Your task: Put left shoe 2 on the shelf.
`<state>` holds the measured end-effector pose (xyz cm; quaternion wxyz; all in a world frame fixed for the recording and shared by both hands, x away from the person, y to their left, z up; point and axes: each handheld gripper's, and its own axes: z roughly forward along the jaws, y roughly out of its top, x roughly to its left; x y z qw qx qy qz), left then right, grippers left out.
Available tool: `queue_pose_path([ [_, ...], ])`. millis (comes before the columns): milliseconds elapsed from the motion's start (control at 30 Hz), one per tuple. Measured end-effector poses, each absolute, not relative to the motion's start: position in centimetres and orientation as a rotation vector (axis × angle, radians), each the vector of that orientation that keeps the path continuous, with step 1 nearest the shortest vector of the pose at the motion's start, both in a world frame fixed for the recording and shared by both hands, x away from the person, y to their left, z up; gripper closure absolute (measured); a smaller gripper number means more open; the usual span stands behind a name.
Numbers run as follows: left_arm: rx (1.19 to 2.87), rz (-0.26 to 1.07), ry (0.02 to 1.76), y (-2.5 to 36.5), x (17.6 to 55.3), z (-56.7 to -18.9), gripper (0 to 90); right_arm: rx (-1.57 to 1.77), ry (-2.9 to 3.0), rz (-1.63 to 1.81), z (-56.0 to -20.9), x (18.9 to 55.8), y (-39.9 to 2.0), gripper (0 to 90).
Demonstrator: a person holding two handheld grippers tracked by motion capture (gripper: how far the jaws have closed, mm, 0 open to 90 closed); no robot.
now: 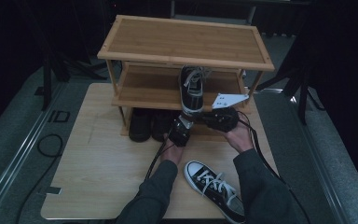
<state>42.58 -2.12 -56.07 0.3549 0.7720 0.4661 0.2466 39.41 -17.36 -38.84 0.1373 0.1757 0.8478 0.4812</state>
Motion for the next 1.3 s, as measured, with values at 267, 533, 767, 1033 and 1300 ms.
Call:
queue_pose_path([
  [267, 1.998, 0.641, 1.202, -2.1, 42.6, -56.1, 90.0, 0.502, 2.454, 1.399, -38.9, 39.8, -16.8, 90.0],
  [533, 1.998, 0.64, 1.202, -2.1, 42.6, -56.1, 90.0, 0.514, 2.443, 1.387, -38.9, 40.2, -16.5, 90.0],
  [767, 1.998, 0.64, 1.2, -2.1, 42.6, -56.1, 90.0, 0.498, 2.447, 1.334, -38.7, 40.3, -15.9, 90.0],
  [1033, 1.998, 0.639, 1.199, -2.1, 42.6, -56.1, 90.0, 0.514, 2.442, 1.334, -38.7, 40.6, -16.0, 90.0],
  [1300, 1.997, 0.64, 1.194, -2.2, 42.6, -56.1, 90.0, 0.553, 2.427, 1.331, -38.8, 41.2, -16.3, 90.0],
])
